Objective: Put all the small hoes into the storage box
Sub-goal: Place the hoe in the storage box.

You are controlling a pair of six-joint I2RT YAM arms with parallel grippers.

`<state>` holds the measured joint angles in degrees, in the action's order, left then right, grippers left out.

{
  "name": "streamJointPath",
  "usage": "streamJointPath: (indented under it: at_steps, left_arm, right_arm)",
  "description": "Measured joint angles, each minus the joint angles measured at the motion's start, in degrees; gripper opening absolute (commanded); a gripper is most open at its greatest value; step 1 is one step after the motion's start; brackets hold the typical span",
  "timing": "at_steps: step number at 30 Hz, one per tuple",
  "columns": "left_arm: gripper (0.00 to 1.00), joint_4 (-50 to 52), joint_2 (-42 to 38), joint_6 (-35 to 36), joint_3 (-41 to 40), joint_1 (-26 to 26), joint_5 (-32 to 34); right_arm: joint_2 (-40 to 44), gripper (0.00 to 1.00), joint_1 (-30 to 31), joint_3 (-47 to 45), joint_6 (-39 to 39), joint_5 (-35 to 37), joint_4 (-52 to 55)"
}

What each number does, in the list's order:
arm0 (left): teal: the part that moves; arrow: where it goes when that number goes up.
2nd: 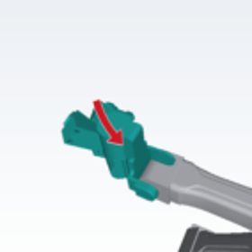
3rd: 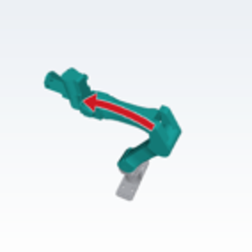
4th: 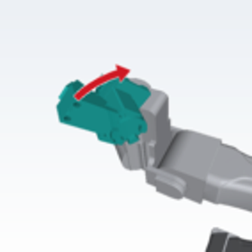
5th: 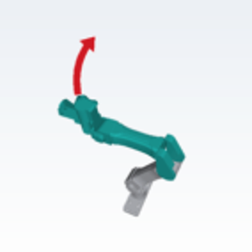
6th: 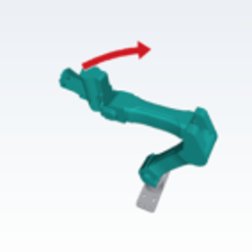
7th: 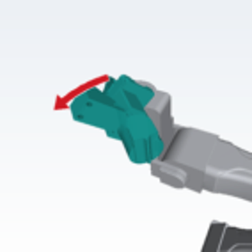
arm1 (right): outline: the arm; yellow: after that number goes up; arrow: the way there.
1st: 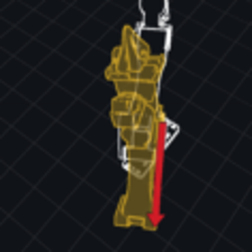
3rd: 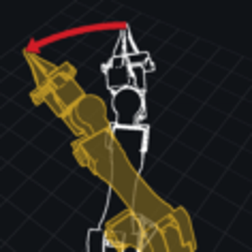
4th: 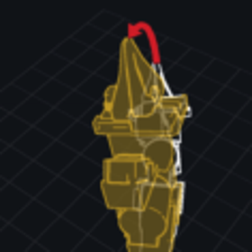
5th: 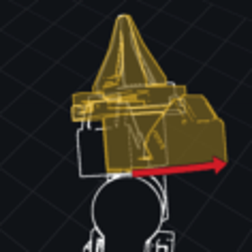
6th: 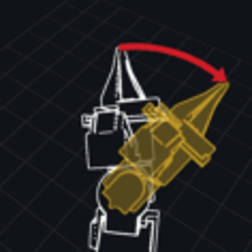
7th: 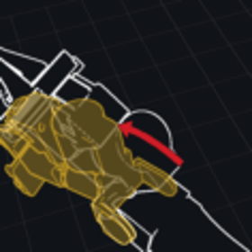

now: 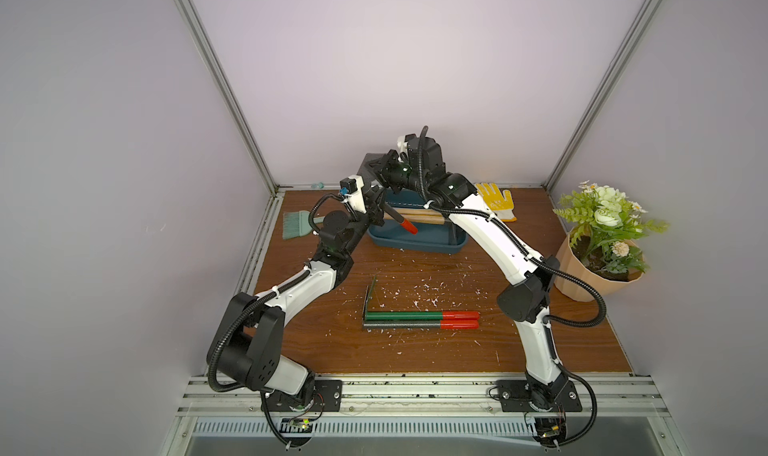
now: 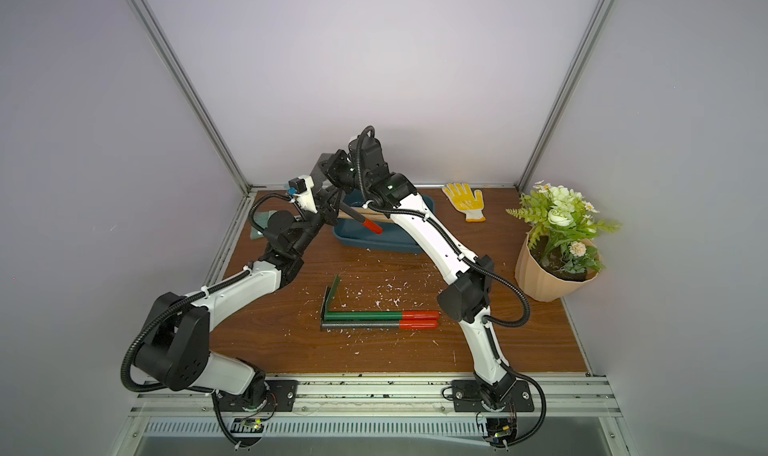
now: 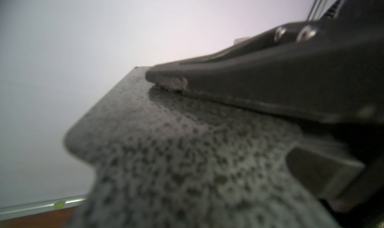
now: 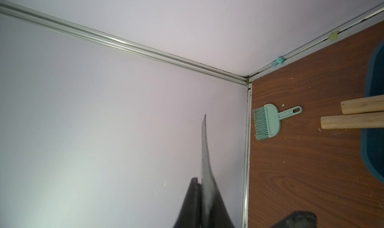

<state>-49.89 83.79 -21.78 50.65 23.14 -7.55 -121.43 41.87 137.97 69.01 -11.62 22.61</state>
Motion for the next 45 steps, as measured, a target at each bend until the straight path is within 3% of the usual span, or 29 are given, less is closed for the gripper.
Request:
streamJointPath:
  at_steps: [8,12,19,26,34,39,45]
  left_arm:
    - [0.00,7.98,-3.30,0.70,0.83,0.00,0.22]
    - [0.00,16.72,-3.17,-0.24,7.06,-3.17,-5.35]
    - [0.00,39.41,-0.70,0.17,25.88,-11.50,-18.47]
    - [0.00,63.30,6.05,7.13,46.58,-12.33,-31.80]
    - [0.00,81.66,6.84,13.73,43.60,-12.35,-38.77]
    - [0.00,87.76,6.67,16.98,42.16,-12.35,-39.67]
    - [0.00,89.18,4.96,18.36,41.53,-12.35,-41.86]
  right_arm:
    - [4.74,0.31,-5.92,-2.27,-3.63,1.09,0.37]
    - [5.09,0.32,-9.31,-1.90,-9.49,0.66,2.43]
    - [5.11,0.29,-11.89,2.29,-34.86,1.07,10.99]
    - [8.63,0.29,-8.83,-2.03,-62.64,3.02,15.26]
    - [17.44,0.31,1.05,-16.57,-88.65,14.45,14.10]
    - [22.73,0.31,1.38,-22.88,-96.32,14.40,11.06]
    - [24.26,0.32,0.76,-24.74,-100.08,13.79,9.57]
